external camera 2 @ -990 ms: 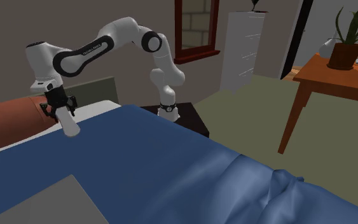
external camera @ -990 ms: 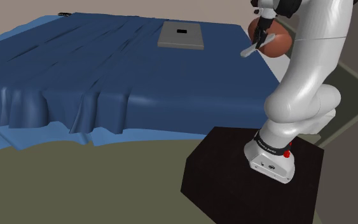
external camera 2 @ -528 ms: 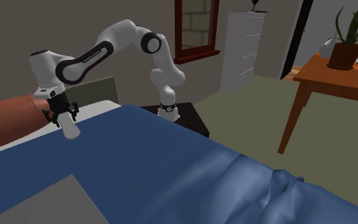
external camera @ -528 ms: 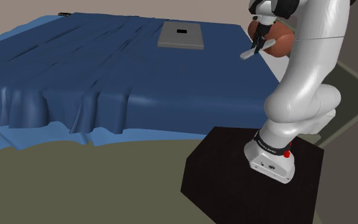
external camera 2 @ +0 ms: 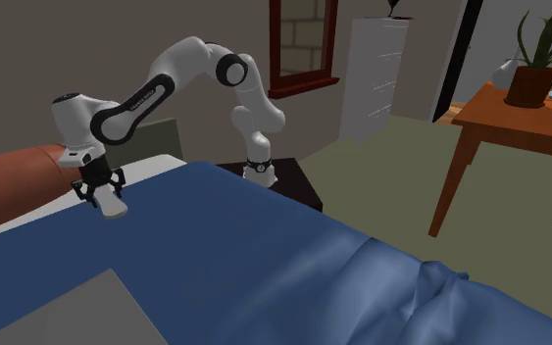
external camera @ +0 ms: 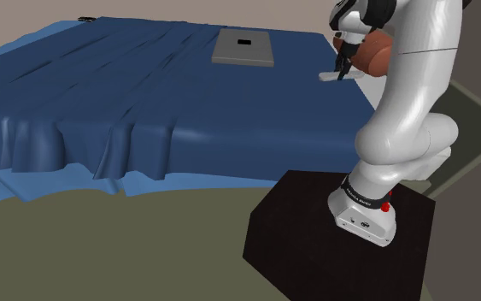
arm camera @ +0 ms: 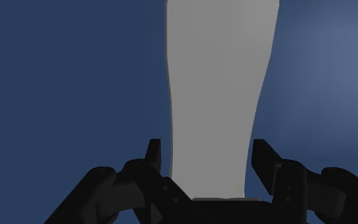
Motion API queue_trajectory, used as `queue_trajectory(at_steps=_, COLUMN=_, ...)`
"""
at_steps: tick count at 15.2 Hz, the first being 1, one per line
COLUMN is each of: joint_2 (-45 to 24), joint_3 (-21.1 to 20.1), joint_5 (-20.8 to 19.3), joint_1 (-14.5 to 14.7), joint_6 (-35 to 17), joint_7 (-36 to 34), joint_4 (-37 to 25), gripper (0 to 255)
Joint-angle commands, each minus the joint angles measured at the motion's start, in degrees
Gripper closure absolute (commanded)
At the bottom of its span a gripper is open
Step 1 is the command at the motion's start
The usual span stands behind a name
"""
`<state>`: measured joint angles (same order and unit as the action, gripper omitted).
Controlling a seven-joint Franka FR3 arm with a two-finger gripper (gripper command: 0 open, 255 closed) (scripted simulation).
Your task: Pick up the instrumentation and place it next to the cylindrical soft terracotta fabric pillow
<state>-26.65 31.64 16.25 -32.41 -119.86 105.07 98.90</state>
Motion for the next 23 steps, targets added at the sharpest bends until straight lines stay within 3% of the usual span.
queue_trajectory(at_steps=1, joint_2=-0.19, joint_3=-0.12, joint_5=0.11, joint_1=0.0, joint_6=-0.06, joint_7=0.05, joint_4=-0.04, gripper=255)
queue_trajectory(at_steps=6, joint_2=-0.19, joint_3=-0.11, joint_5=0.11, joint_1=0.0, joint_6=-0.06, joint_7=0.05, joint_4=-0.04, gripper=255)
queue_trajectory(at_steps=7, joint_2=-0.15, joint_3=-0.11, joint_5=0.1, joint_1=0.02, joint_6=-0.07, joint_7=0.04, joint_4=0.0, gripper=0)
queue_trajectory(at_steps=12, joint_2=-0.19, joint_3=-0.11, joint_5=0.11, joint_1=0.0, joint_6=-0.06, joint_7=0.05, joint_4=-0.04, gripper=0)
queue_trajectory(at_steps=16, joint_2=2.6, joint_3=0.96, joint_5=-1.85, joint_1=0.44, joint_6=5.92, joint_7=-1.21, joint_4=-3.64, gripper=0)
queue_trajectory(at_steps=23, joint_2=2.6, joint_3=0.96, joint_5=-1.85, joint_1=0.44, joint_6=5.92, joint_7=-1.21, joint_4=-3.64, gripper=0)
